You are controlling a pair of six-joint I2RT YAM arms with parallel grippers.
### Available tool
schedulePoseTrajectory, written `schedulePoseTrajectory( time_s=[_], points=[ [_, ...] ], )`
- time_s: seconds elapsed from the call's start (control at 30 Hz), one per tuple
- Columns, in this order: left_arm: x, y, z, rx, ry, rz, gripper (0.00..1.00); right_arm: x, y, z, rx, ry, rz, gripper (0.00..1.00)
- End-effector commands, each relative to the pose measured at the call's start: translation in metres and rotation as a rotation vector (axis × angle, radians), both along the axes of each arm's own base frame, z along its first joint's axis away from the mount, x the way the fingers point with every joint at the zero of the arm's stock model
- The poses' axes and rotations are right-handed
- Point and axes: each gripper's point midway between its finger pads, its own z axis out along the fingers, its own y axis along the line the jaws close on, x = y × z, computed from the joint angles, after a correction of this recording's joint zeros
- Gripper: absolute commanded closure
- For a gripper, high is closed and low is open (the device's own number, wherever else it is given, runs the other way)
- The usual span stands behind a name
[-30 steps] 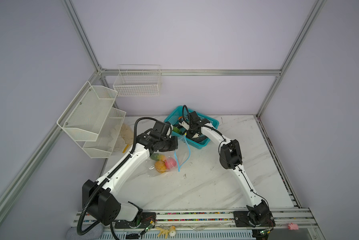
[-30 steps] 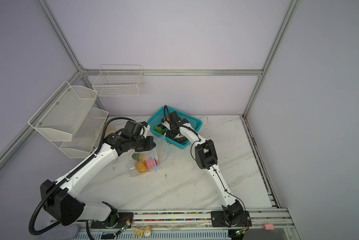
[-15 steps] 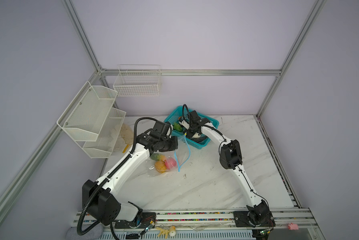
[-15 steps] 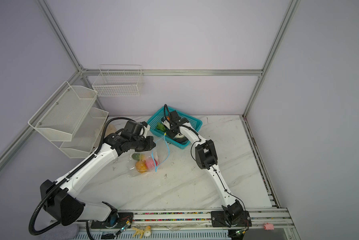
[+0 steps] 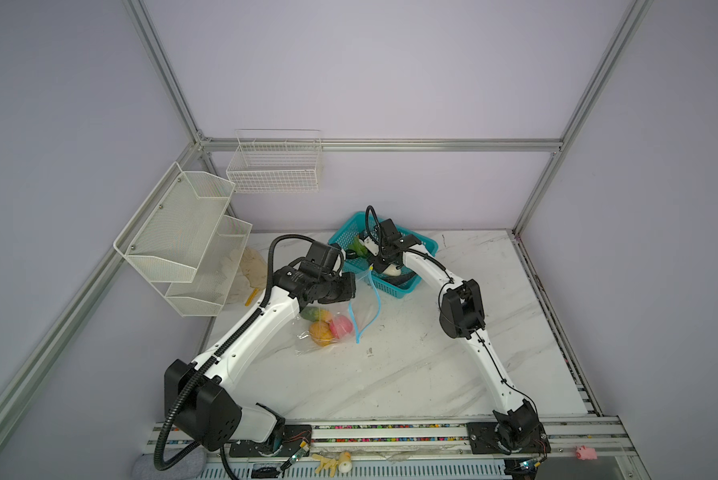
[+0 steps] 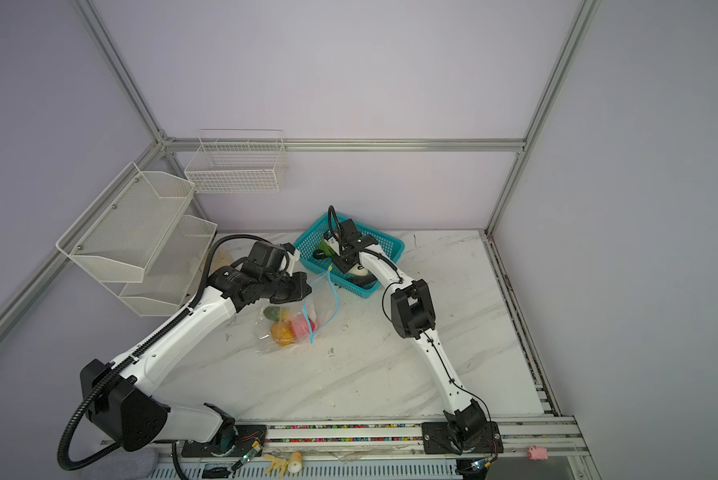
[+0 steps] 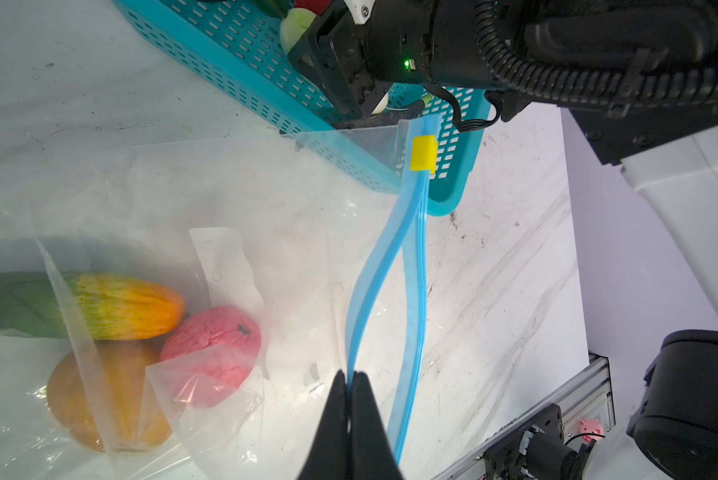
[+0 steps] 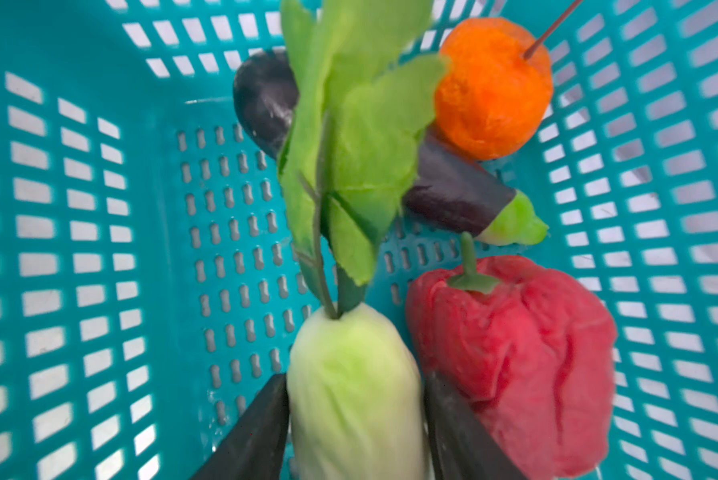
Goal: Place the food in the zip-top bag and seal the zipper
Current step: 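Lift the white radish out of the basket with the right gripper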
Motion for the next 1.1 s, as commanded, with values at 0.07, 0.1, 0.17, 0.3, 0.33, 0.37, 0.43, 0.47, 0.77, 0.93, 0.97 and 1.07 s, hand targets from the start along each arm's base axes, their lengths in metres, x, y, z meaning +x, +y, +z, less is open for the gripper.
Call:
schedulePoseTrajectory(
  time_s=[0.07, 0.1, 0.17, 0.3, 0.33, 0.37, 0.43, 0.47, 0.77, 0.93, 0.97, 1.07],
  points=[
    [0.005, 0.000, 0.013, -0.027, -0.036, 0.020, 1.00, 0.006, 0.005, 0.066, 0.073, -0.108, -0.020, 0.49],
    [0.005, 0.000, 0.013, -0.026, -0.035, 0.020, 1.00, 0.006, 0.005, 0.070, 0.078, -0.114, -0.021, 0.49],
    [0.005, 0.000, 0.013, -0.026, -0.036, 0.021, 1.00, 0.007, 0.005, 0.077, 0.087, -0.128, -0.023, 0.50],
    [0.005, 0.000, 0.014, -0.027, -0.038, 0.020, 1.00, 0.009, 0.005, 0.088, 0.102, -0.150, -0.036, 0.51],
    [0.005, 0.000, 0.013, -0.025, -0.037, 0.018, 1.00, 0.010, 0.004, 0.093, 0.108, -0.159, -0.044, 0.51],
    [0.005, 0.000, 0.013, -0.027, -0.037, 0.020, 1.00, 0.011, 0.004, 0.096, 0.112, -0.164, -0.050, 0.51],
    [0.005, 0.000, 0.014, -0.028, -0.039, 0.020, 1.00, 0.013, 0.003, 0.106, 0.132, -0.183, -0.068, 0.51],
    [0.006, 0.000, 0.015, -0.027, -0.042, 0.020, 1.00, 0.014, 0.002, 0.112, 0.150, -0.188, -0.082, 0.51],
    [0.010, -0.002, 0.020, -0.040, -0.057, 0.023, 1.00, 0.012, -0.008, 0.187, 0.421, -0.286, -0.260, 0.51],
    [0.012, -0.006, 0.025, -0.059, -0.066, 0.018, 1.00, -0.002, -0.024, 0.224, 0.617, -0.297, -0.383, 0.51],
    [0.016, -0.008, 0.016, -0.052, -0.045, 0.019, 1.00, -0.007, -0.027, 0.231, 0.663, -0.297, -0.402, 0.51],
    [0.020, -0.012, 0.015, -0.060, -0.040, 0.016, 1.00, -0.023, -0.039, 0.254, 0.794, -0.293, -0.454, 0.50]
  ],
)
